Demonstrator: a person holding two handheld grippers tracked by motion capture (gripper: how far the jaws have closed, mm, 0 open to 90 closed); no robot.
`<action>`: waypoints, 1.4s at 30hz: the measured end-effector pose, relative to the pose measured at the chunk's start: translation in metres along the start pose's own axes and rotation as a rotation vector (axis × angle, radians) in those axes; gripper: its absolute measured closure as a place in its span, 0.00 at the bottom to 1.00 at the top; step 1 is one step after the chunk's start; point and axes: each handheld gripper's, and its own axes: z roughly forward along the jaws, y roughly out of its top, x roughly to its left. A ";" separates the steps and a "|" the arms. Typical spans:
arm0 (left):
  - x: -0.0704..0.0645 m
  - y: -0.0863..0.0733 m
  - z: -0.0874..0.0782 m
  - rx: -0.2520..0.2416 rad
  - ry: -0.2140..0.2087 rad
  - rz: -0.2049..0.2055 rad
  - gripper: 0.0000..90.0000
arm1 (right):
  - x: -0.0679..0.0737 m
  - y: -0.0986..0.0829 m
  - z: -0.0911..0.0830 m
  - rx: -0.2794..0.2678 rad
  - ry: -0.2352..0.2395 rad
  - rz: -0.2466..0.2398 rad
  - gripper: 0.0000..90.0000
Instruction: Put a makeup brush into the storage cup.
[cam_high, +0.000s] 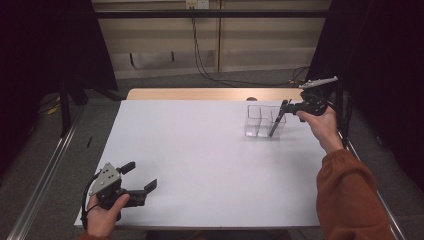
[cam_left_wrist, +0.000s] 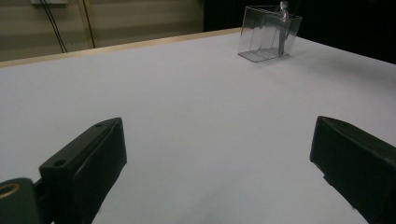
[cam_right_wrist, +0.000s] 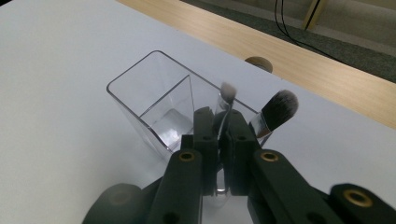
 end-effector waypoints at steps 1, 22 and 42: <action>0.000 0.000 0.000 0.002 0.000 0.000 0.04 | 0.000 0.000 0.001 0.002 0.000 -0.002 0.96; 0.000 0.000 0.000 0.000 -0.001 -0.005 0.04 | -0.001 -0.019 0.009 -0.042 0.027 0.029 0.95; 0.003 0.001 0.006 0.008 -0.001 -0.010 0.04 | -0.003 -0.037 0.014 -0.143 0.002 0.077 0.45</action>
